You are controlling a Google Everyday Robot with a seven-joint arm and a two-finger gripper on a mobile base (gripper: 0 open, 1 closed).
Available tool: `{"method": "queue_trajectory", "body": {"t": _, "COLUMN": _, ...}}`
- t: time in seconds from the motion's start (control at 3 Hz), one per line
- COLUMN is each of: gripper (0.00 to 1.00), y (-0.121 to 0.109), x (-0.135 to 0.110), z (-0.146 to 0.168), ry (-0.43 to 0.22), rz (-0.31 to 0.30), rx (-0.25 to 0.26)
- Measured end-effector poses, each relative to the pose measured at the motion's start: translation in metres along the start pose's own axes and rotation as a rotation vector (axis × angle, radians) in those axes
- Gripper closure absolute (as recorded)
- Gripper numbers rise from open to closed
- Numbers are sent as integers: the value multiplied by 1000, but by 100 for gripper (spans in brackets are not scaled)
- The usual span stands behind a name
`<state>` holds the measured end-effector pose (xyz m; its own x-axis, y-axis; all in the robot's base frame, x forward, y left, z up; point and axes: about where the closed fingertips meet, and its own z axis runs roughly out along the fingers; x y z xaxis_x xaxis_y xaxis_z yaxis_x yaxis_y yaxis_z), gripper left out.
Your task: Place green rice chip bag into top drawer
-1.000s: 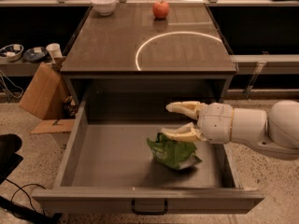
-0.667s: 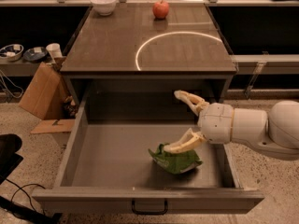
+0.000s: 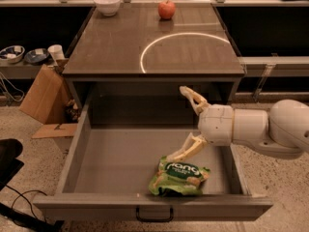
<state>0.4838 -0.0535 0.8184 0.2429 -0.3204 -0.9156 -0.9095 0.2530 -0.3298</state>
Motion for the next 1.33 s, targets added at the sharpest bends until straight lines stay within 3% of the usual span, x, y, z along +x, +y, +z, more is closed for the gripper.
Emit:
{"method": "queue_trajectory", "body": {"t": 0.33, "gripper": 0, "y": -6, "x": -15, "z": 29, "ry": -58, "rz": 4, "rx": -102}}
{"method": "queue_trajectory", "body": {"t": 0.67, "gripper": 0, "y": -37, "x": -41, "z": 12, "ry": -38, "rz": -6, "rx": -121}}
{"method": "queue_trajectory", "body": {"t": 1.0, "gripper": 0, "y": -68, "x": -51, "z": -41, "ry": 131, "rz": 7, "rx": -20}}
{"method": "queue_trajectory", "body": {"t": 1.33, "gripper": 0, "y": -84, "x": -72, "z": -102, "ry": 353, "rz": -23, "rx": 163}}
